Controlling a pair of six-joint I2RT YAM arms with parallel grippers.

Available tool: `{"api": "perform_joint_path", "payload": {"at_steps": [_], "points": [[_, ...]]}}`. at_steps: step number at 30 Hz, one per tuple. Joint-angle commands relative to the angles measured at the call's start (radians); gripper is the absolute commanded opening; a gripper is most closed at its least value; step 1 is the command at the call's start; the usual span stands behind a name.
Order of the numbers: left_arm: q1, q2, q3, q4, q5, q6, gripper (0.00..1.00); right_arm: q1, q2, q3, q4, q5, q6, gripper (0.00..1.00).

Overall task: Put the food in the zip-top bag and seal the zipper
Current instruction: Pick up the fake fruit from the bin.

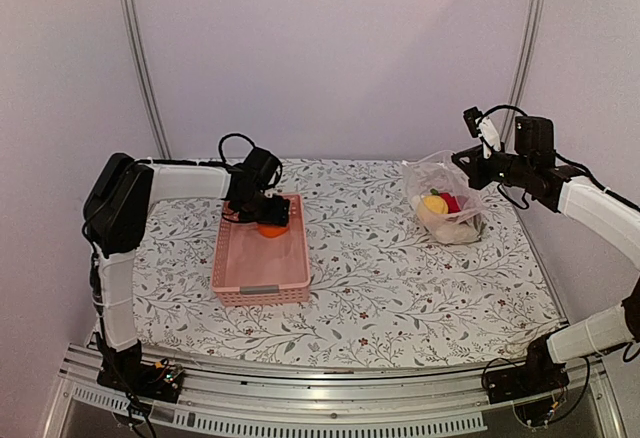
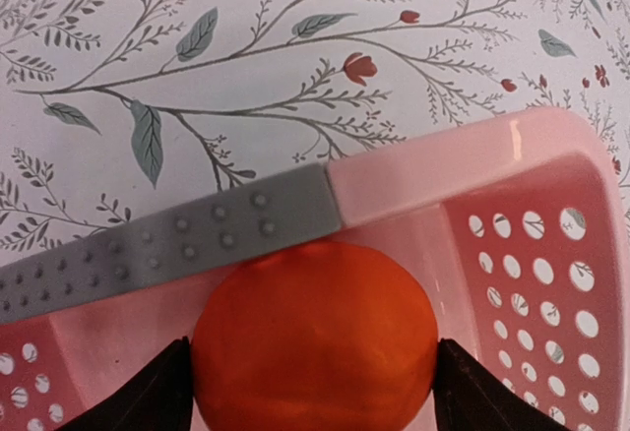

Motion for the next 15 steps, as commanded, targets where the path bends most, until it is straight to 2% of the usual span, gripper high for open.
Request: {"api": "perform_joint_path", "payload": {"at_steps": [1, 15], "points": [[0.014, -0.039, -0.003, -0.013, 0.011, 0.005, 0.78, -0.002, 0.014, 0.0, -0.01, 0.002, -0.009, 0.0], [-0.026, -0.295, -0.099, -0.023, 0.056, -0.031, 0.71, -0.002, 0.017, -0.001, -0.011, -0.001, -0.014, 0.0]]}}
